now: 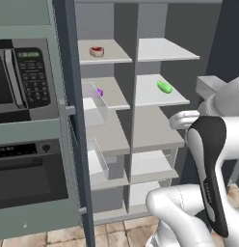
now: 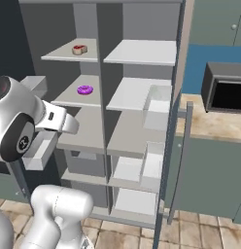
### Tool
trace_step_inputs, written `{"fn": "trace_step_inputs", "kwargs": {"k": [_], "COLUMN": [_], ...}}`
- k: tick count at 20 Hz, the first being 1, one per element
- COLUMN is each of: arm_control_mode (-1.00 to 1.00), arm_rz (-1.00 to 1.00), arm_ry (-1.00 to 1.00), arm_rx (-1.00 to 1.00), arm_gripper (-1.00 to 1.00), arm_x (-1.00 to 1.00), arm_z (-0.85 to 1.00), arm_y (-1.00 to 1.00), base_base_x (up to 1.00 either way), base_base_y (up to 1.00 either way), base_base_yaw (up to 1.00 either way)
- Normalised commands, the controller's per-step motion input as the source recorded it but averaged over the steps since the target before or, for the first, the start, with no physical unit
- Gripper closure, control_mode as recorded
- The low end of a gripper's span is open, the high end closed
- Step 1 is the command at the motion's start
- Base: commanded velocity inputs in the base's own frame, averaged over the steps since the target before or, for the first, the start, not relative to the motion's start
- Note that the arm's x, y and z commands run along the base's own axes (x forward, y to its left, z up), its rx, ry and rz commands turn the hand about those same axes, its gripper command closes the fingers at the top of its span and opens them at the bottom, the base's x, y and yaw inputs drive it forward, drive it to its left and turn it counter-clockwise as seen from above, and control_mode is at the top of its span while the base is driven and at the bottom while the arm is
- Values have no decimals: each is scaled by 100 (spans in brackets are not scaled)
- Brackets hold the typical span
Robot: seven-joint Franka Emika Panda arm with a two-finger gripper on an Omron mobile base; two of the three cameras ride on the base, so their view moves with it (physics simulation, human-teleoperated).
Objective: There's a steak in the fridge that needs to be moved to the freezer for freezing. Pick up the steak from the fridge, place it on any shelf in the freezer, and close the fridge and freezer doors when done.
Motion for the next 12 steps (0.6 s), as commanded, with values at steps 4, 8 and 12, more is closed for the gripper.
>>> {"fn": "trace_step_inputs", "kwargs": {"k": [4,8,12], "arm_control_mode": [100,100,100], "arm_rz": [0,0,0], "arm_ry": [0,0,0], "arm_rx": [0,0,0], "arm_gripper": [-100,-100,-100], "arm_x": [0,0,0], "arm_z": [0,0,0], "arm_y": [0,0,0], "base_base_x": [8,29,-14], "base_base_y": [4,0,0], "base_base_yaw": [0,1,2]}}
